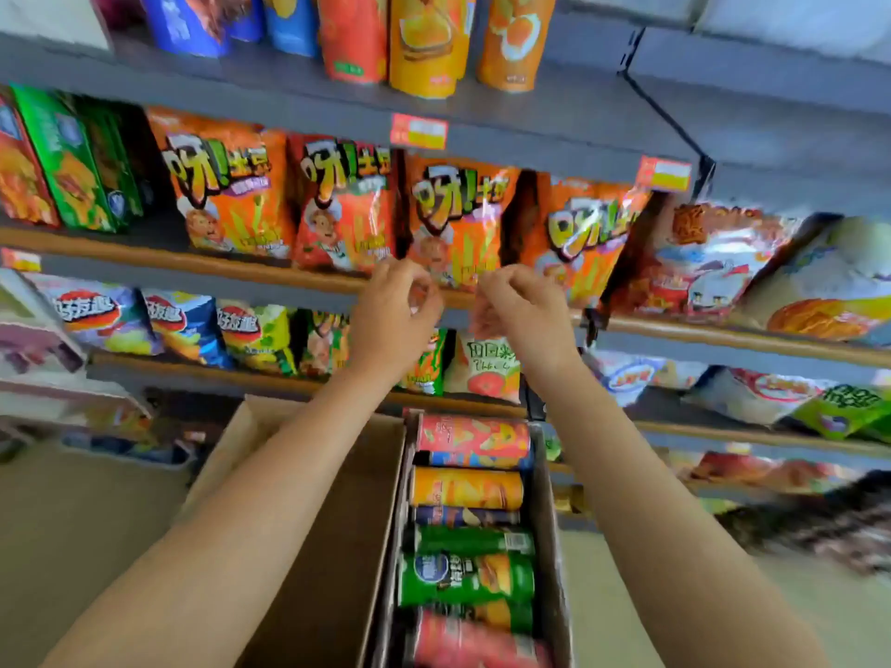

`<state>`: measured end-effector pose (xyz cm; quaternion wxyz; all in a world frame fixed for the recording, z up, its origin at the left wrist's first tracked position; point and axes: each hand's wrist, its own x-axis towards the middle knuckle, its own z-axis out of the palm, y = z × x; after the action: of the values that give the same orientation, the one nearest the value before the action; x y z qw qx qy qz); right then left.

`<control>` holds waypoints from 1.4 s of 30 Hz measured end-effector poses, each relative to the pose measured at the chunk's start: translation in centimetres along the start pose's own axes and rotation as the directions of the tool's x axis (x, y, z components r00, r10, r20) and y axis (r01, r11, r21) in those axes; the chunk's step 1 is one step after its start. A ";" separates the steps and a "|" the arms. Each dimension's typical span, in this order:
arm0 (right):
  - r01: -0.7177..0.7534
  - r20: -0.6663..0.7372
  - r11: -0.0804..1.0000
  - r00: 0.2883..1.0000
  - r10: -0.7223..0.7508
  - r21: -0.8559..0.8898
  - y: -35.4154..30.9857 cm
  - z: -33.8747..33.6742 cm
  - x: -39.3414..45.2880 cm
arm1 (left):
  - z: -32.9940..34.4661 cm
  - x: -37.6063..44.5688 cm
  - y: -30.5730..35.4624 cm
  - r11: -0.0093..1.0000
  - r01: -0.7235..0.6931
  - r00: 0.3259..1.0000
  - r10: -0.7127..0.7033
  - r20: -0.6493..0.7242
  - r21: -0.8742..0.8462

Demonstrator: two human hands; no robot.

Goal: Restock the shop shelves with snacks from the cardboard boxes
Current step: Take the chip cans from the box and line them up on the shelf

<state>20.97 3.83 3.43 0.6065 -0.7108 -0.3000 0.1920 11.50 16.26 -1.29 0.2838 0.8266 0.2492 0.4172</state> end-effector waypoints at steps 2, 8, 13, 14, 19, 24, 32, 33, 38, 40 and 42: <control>-0.148 0.045 0.955 0.985 0.165 -0.259 8.0 0.5 -2.0 | 2.3 -5.5 -4.3 0.976 0.187 0.941 -0.210 0.264 0.110; -0.225 0.273 0.594 0.726 0.631 -0.773 26.3 0.3 -13.2 | 4.9 -23.5 -11.6 0.796 0.433 0.490 -0.601 0.631 0.423; 0.159 0.266 0.217 0.677 0.687 -0.963 32.0 0.0 -18.9 | 4.4 -30.0 -11.0 0.778 0.409 0.351 -0.617 0.704 0.477; 0.189 0.276 0.201 0.697 0.662 -0.961 32.2 0.2 -19.3 | 4.2 -30.5 -10.9 0.770 0.413 0.336 -0.625 0.704 0.487; 0.174 0.273 0.212 0.694 0.666 -0.962 32.2 0.3 -18.6 | 2.8 -31.7 -10.6 0.753 0.431 0.328 -0.644 0.691 0.497; -0.263 0.142 0.449 0.712 0.687 -0.854 30.0 -0.4 -20.3 | 2.5 -31.5 -9.2 0.656 0.674 0.505 -0.744 0.438 0.339; -0.426 0.147 0.747 0.813 0.564 -0.511 25.9 0.7 -18.9 | 4.4 -29.7 -7.5 0.003 0.990 0.109 -0.633 0.766 -0.138; -0.400 0.115 0.727 0.830 0.545 -0.558 26.7 0.4 -18.1 | 4.2 -29.6 -7.9 -0.015 0.992 0.085 -0.656 0.750 -0.125; -0.154 0.076 0.286 0.752 0.655 -0.946 32.8 -1.4 -15.3 | 3.5 -29.3 -9.0 -0.055 0.992 0.041 -0.720 0.692 -0.115; -0.035 0.088 0.164 0.722 0.686 -0.986 34.5 -1.6 -15.4 | 3.6 -29.2 -9.1 -0.048 0.990 0.051 -0.748 0.662 -0.131; 0.106 0.123 0.065 0.745 0.656 -0.992 35.5 -1.4 -15.3 | 3.6 -29.1 -9.3 -0.071 0.987 0.037 -0.766 0.641 -0.142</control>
<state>17.37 -10.29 -32.41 -0.1853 -0.8764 -0.3569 0.2652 -2.52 3.09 -25.28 0.7572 0.3684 0.5394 0.0046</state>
